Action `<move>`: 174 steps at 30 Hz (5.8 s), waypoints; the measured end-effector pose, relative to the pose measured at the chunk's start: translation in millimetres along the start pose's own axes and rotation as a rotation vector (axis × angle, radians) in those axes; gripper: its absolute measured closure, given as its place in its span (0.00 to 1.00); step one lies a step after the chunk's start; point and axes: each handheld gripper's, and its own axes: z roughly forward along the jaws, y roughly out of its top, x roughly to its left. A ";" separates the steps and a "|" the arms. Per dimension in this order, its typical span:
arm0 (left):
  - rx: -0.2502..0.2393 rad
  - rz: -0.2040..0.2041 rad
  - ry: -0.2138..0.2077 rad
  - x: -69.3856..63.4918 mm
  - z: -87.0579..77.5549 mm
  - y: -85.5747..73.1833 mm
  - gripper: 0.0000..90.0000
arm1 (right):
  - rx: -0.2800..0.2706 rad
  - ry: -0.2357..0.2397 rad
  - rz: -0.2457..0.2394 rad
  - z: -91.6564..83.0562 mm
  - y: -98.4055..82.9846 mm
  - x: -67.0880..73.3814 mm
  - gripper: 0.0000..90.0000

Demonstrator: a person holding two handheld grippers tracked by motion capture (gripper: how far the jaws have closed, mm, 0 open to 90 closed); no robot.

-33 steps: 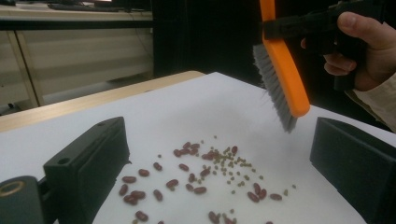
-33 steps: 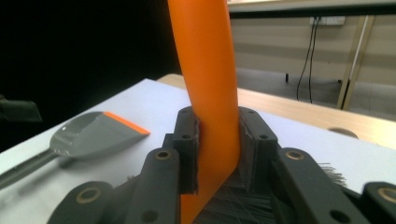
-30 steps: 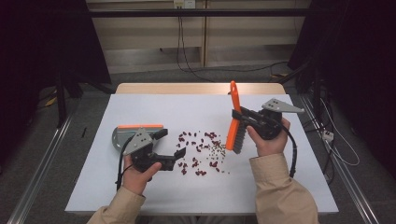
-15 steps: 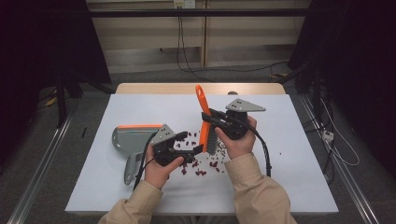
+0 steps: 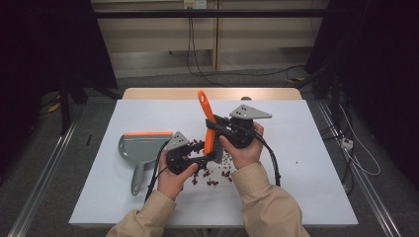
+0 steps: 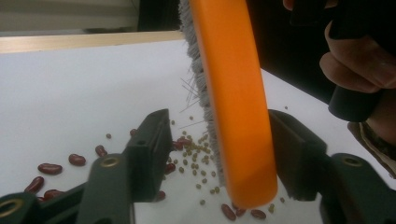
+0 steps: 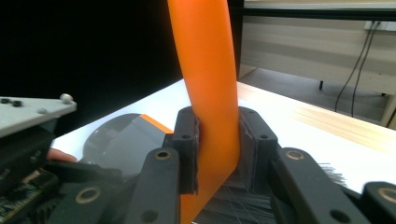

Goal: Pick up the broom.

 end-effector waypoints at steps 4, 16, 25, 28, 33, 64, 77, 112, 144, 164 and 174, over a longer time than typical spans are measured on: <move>-0.007 0.028 0.046 -1.4 -5.1 0.7 0.76 | 0.005 -0.004 -0.018 2.3 2.0 5.5 0.79; -0.062 0.003 0.223 8.3 -18.0 2.0 0.79 | -0.012 -0.110 0.099 11.9 -1.3 21.2 0.35; -0.106 0.190 0.274 -15.9 -18.5 6.2 0.75 | 0.077 -0.170 0.265 39.6 -10.9 35.3 0.45; -0.113 0.207 0.279 -18.7 -18.2 6.6 0.70 | 0.065 -0.136 0.325 38.2 -9.5 32.6 0.53; -0.112 0.228 0.289 -17.4 -14.5 5.4 0.57 | 0.044 -0.069 0.390 31.8 -4.3 28.0 0.74; -0.122 0.138 0.149 1.7 -34.5 11.9 0.12 | 0.292 -0.140 0.226 -36.4 4.5 -63.8 0.78; -0.124 0.142 0.151 7.8 -48.3 13.3 0.10 | 0.468 -0.230 0.257 -65.8 -7.2 -100.6 0.78; -0.122 0.119 0.197 33.8 -72.4 4.5 0.09 | 0.533 -0.304 0.207 -48.3 -56.8 -131.3 0.62; -0.114 0.118 0.196 49.2 -90.0 -1.3 0.08 | 0.437 -0.404 0.148 -103.2 -61.3 -130.5 0.79; -0.084 0.124 0.145 58.9 -99.7 -4.6 0.05 | 0.350 -0.529 0.166 -148.0 -77.4 -158.9 0.79; -0.075 0.137 0.139 56.6 -97.9 -5.5 0.05 | 0.315 -0.632 0.122 -144.8 -106.9 -153.5 0.79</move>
